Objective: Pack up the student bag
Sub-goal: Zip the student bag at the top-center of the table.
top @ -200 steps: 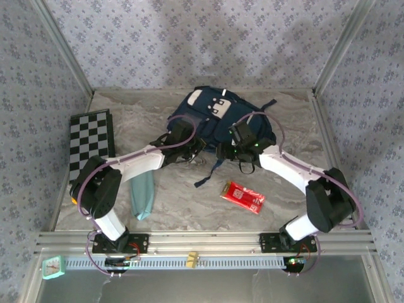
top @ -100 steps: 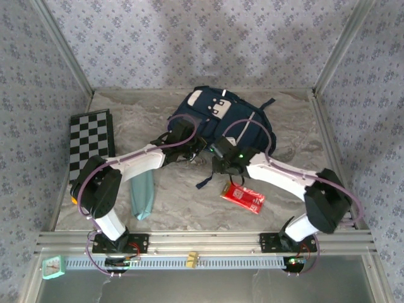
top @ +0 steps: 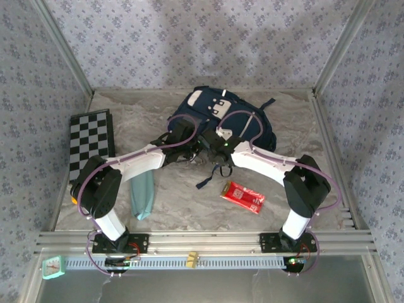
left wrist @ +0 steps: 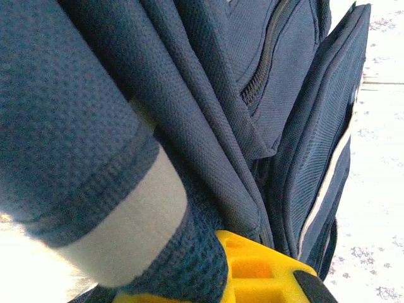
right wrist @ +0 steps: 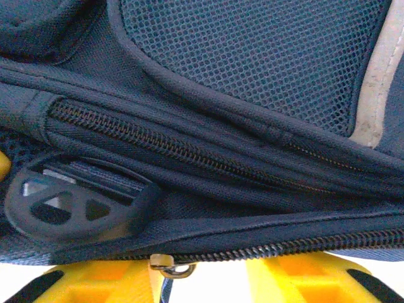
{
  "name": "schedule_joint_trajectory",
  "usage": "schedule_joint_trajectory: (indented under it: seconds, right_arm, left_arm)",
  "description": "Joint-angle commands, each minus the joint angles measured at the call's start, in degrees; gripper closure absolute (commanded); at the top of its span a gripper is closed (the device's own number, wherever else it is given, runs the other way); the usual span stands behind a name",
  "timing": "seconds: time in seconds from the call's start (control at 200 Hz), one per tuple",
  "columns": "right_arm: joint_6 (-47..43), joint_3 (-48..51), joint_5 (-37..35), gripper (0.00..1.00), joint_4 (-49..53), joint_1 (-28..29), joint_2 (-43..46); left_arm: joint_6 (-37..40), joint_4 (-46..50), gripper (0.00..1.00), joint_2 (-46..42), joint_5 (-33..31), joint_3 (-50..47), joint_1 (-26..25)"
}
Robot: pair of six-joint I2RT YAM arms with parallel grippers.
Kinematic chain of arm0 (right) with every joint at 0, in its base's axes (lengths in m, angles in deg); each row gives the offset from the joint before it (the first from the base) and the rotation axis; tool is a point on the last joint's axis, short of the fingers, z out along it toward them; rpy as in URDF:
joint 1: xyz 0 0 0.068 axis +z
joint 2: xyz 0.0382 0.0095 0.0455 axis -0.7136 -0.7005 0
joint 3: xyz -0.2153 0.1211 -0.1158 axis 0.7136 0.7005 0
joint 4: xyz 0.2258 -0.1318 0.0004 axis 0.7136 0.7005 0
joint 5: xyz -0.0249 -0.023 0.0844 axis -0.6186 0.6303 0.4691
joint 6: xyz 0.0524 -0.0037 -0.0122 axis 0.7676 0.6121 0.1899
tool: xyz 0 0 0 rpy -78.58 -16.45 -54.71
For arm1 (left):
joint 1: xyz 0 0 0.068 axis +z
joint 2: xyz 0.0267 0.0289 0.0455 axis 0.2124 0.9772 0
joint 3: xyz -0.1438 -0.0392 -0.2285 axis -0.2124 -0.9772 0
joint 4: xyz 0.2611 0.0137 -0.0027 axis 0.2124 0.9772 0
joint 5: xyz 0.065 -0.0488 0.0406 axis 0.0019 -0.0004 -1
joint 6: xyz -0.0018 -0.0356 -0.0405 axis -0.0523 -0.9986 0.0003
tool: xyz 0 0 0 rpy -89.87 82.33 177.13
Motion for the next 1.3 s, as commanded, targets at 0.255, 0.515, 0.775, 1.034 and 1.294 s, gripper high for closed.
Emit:
schedule_joint_trajectory:
  seconds: [0.255, 0.515, 0.775, 1.034, 1.294]
  right_arm:
    - [-10.5, -1.7, 0.7, 0.66, 0.0, -0.9, -0.5]
    - [-15.8, -5.0, -3.1, 0.65, 0.5, -1.0, -3.2]
    - [-23.4, -4.2, 0.0, 0.82, -4.6, 0.0, -3.0]
    - [-24.5, -2.2, 1.5, 1.00, -5.6, 0.3, -0.9]
    - [-19.3, -0.6, -1.3, 1.00, 1.0, 0.6, 0.8]
  left_arm:
    - [1.0, -2.5, 1.00, -2.4, 2.2, 1.5, -0.1]
    - [1.0, -2.2, 1.00, -2.4, 2.0, 1.5, 0.0]
    - [1.1, -2.1, 1.00, -2.1, 2.0, 1.7, 0.0]
    - [1.2, -2.1, 1.00, -2.0, 1.9, 1.5, 0.4]
    - [2.2, -1.4, 1.00, -2.5, 1.3, 1.2, 1.5]
